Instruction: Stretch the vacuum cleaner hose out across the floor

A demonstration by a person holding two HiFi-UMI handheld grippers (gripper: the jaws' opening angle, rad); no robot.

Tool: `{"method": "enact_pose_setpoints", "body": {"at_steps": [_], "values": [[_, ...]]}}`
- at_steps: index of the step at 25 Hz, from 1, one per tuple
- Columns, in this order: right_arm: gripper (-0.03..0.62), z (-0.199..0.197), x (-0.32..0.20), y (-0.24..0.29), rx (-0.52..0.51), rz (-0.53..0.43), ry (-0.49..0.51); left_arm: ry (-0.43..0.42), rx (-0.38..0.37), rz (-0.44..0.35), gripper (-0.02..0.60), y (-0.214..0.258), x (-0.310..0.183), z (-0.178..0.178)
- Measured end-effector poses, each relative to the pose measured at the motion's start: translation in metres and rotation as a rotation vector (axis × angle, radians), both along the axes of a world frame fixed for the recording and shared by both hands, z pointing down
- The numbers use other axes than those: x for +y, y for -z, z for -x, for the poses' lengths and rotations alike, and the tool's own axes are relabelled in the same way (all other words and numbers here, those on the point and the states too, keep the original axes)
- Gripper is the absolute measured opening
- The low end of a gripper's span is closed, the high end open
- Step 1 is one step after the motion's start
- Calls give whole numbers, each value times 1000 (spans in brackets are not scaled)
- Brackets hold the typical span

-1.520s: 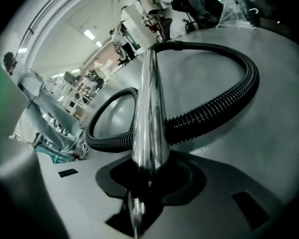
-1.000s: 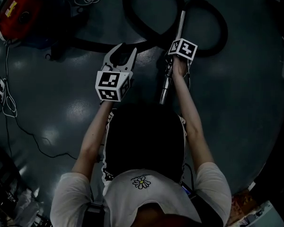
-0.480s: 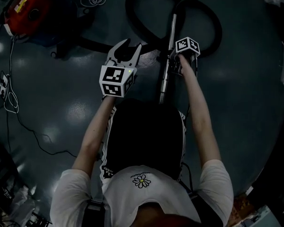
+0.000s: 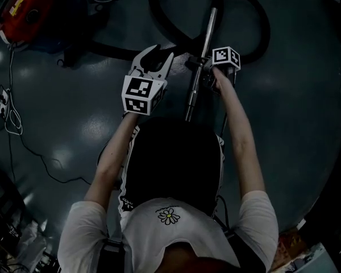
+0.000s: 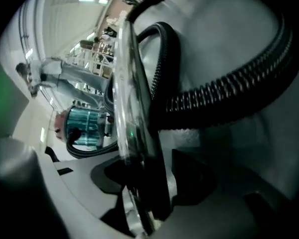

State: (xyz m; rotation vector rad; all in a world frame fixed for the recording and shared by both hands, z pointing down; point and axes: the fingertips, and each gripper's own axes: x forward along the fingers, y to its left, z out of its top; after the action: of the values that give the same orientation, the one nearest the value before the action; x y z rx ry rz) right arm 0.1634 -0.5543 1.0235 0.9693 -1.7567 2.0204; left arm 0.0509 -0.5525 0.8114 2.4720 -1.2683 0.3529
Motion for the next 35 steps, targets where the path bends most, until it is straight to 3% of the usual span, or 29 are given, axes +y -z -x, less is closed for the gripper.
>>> {"method": "enact_pose_setpoints", "body": {"at_steps": [5,8,10,14,18,21,24,28,30,32,35], "values": [[221,-27,-19,34,424,-309,178,14,-3,-22,147,12,-1,3],[221,-42,-34,91,539,-538,186,10,-7,-31,147,16,-1,2],[220,-43,-36,129,581,-726,293,-9,-13,-40,147,16,0,-1],[219,-37,-5,149,810,-1056,879,-69,-32,-56,147,4,9,-10],[219,-42,39,114,974,-1260,1647,-98,-38,-30,147,-13,18,-16],[219,-32,60,87,950,-1357,2071,-89,-41,-5,147,-25,24,-13],[219,-22,73,62,890,-1412,2337,-80,-42,12,147,-34,30,-13],[219,-25,77,22,872,-1410,2505,-77,-45,20,147,-40,35,-10],[219,-22,79,11,877,-1409,2538,-74,-44,28,147,-40,37,-7],[219,-16,74,15,896,-1393,2442,-73,-49,20,147,-37,36,-4],[232,0,41,33,968,-1359,2123,-28,-47,-2,147,-33,29,9]]}}
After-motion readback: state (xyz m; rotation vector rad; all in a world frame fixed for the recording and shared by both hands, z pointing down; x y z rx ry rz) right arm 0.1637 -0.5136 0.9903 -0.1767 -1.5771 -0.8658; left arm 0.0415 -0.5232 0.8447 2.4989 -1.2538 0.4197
